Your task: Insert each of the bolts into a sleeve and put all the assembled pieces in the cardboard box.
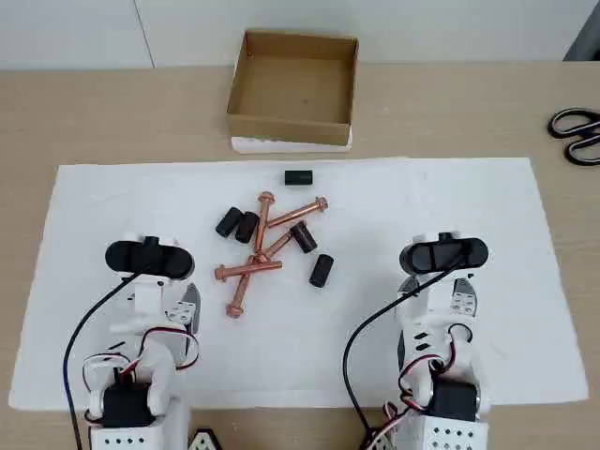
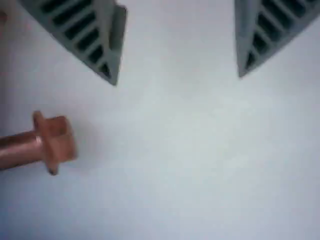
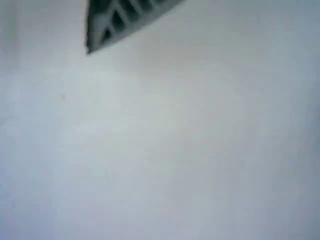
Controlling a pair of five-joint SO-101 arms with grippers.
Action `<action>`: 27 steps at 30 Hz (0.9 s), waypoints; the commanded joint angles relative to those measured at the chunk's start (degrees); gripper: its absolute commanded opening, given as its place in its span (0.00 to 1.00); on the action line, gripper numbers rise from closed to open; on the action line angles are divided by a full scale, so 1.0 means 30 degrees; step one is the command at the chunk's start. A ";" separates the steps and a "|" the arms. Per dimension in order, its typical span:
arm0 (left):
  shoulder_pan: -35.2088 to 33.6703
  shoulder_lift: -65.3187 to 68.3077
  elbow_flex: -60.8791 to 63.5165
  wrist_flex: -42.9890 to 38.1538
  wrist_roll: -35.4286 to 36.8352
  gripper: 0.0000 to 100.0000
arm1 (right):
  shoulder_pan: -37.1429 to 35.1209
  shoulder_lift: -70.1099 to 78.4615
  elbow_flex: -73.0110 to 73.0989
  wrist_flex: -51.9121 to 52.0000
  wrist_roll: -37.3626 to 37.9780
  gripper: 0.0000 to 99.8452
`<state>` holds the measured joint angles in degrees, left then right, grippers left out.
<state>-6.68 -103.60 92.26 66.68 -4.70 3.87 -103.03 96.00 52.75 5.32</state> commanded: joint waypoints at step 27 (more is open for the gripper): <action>0.0586 -0.0205 -0.0044 -0.0410 -0.0088 0.15 | 0.0103 -0.0190 0.0147 0.0044 0.0029 0.23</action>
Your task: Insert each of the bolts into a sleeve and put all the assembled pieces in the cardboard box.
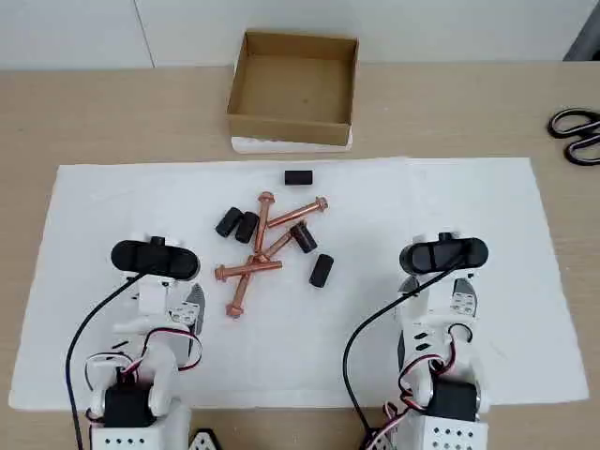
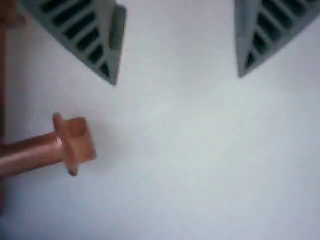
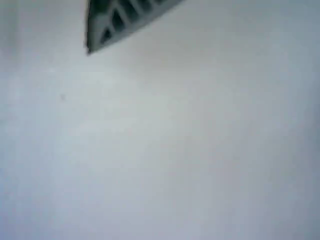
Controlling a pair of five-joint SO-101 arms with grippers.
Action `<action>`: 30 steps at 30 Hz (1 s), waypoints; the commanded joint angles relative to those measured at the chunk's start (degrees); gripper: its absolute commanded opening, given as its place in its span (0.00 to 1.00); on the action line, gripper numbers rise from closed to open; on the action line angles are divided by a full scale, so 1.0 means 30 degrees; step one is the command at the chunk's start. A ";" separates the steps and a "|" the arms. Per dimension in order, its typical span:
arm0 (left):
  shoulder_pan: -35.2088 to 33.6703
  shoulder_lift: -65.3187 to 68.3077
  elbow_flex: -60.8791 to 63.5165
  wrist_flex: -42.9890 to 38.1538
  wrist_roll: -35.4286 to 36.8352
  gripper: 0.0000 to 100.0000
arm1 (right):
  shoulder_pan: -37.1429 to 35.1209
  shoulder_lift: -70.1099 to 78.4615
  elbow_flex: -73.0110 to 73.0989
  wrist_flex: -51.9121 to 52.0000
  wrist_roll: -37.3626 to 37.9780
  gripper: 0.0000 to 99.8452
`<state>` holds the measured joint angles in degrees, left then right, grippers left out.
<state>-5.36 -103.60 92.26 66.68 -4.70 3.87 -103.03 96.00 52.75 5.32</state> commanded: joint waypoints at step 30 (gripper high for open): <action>-0.0059 -0.0205 0.0161 -0.1231 0.0000 0.15 | 0.1890 0.0015 -0.8938 0.1187 0.2608 0.23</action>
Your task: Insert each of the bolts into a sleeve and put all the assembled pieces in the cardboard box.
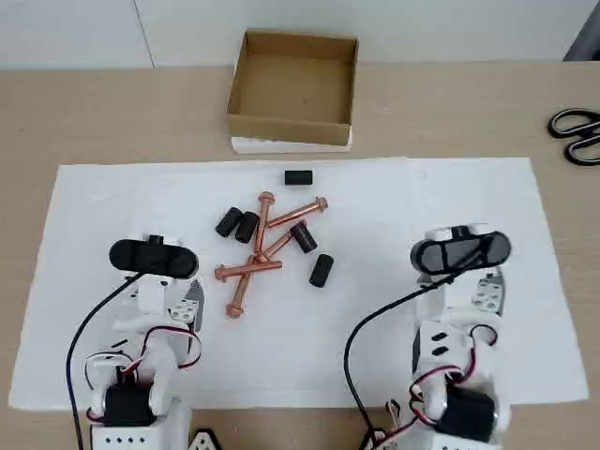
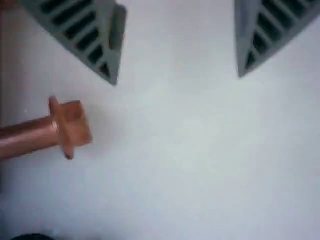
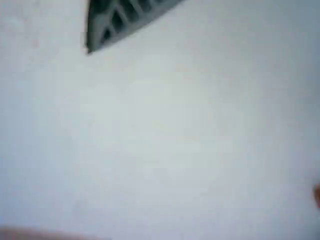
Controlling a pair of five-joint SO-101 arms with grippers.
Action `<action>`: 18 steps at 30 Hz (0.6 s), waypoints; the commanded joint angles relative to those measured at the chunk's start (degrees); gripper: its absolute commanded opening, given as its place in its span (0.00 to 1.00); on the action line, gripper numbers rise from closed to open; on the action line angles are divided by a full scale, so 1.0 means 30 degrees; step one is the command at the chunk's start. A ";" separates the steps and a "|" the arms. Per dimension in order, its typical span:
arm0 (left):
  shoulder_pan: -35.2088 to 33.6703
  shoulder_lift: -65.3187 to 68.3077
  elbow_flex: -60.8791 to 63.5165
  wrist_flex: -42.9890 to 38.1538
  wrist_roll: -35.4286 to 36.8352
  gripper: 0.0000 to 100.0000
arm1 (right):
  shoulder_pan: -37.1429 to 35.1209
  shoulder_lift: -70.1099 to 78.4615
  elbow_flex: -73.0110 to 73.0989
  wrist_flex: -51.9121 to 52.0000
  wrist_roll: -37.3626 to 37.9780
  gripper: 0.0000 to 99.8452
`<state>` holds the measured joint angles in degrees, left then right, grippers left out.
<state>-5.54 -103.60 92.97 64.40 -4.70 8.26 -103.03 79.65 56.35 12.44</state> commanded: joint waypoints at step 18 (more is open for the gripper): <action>-0.0117 -0.0205 -0.0073 -0.0469 0.0000 0.15 | 0.0835 1.3875 -1.7905 -0.0601 0.0088 0.23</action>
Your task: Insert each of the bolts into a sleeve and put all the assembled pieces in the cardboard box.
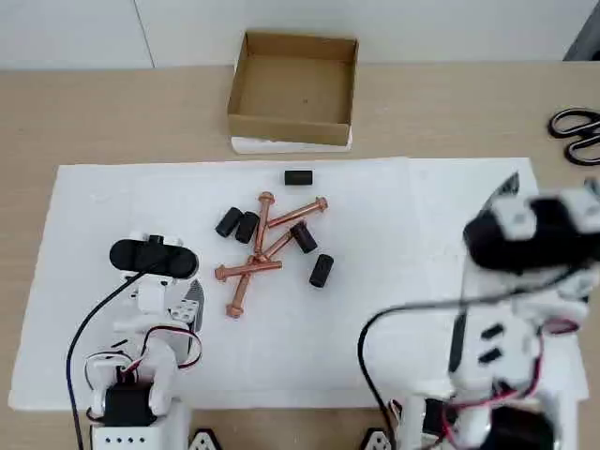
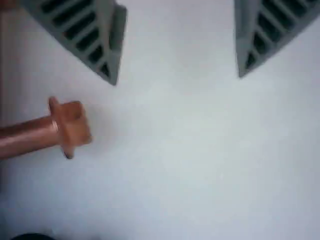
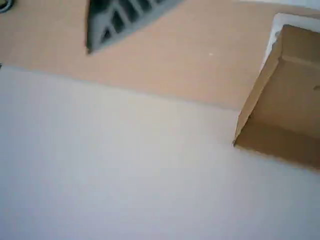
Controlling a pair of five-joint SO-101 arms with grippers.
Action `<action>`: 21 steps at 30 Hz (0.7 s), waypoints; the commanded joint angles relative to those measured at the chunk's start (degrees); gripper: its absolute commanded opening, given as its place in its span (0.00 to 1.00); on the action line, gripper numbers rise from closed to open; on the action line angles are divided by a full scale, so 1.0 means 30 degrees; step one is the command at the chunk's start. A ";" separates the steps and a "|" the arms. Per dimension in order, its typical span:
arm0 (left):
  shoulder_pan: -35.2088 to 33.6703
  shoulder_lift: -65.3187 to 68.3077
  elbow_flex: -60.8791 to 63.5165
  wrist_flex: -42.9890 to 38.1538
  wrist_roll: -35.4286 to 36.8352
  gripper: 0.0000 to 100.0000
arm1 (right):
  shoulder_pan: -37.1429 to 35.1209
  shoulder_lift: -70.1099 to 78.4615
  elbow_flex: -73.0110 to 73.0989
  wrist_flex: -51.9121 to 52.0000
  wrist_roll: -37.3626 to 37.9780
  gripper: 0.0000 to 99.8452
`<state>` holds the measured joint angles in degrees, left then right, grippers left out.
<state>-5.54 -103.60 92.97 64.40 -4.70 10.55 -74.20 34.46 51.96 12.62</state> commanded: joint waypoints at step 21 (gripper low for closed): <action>-0.0117 -0.0205 -0.0073 -0.0469 -0.0029 0.15 | -0.8484 2.2256 -1.4857 1.4579 -0.3370 0.24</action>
<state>-5.54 -103.60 92.97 64.40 -4.70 -13.98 -7.30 -8.79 95.56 2.42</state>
